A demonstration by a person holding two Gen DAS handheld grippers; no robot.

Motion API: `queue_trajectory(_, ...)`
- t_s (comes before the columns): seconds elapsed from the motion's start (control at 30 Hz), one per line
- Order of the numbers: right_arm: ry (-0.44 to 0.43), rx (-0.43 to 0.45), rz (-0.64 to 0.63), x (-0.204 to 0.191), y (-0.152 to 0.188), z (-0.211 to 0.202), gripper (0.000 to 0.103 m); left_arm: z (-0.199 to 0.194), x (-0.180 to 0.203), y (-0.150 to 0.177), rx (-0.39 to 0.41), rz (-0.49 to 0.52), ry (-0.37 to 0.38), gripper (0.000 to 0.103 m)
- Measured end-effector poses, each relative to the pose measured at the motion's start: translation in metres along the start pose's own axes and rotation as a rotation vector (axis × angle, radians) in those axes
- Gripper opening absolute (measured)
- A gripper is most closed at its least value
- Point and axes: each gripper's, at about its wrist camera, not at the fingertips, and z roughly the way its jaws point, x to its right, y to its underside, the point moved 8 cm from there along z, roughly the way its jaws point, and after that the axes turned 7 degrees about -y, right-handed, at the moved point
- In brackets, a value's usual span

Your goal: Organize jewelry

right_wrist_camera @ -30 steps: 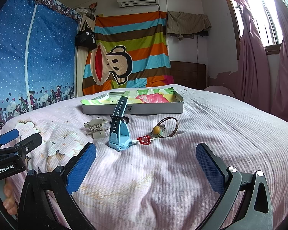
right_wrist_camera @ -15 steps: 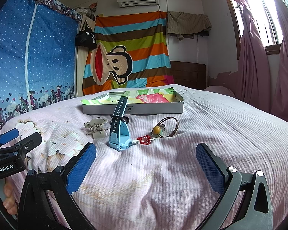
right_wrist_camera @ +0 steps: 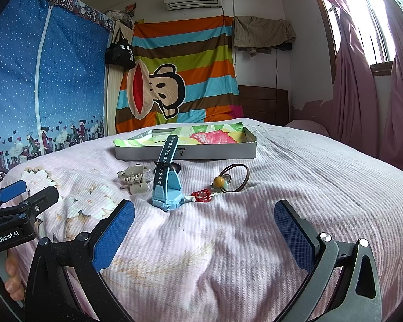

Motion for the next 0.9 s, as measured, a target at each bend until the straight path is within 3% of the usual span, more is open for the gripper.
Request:
queue_trajectory(0.37, -0.026, 0.007, -0.01, -0.003, 0.0, 0.0, 0.102, -0.003, 0.003, -0.005, 0.011, 0.001, 0.014, 0.103)
queue_trajectory(0.8, -0.126, 0.053, -0.055, -0.002, -0.043, 0.019, 0.102, 0.039, 0.021, -0.039, -0.023, 0.082, 0.124, 0.103)
queue_trajectory(0.9, -0.157, 0.024, -0.059, -0.009, -0.043, 0.036, 0.093, 0.056, 0.027, -0.041, -0.047, 0.103, 0.144, 0.103)
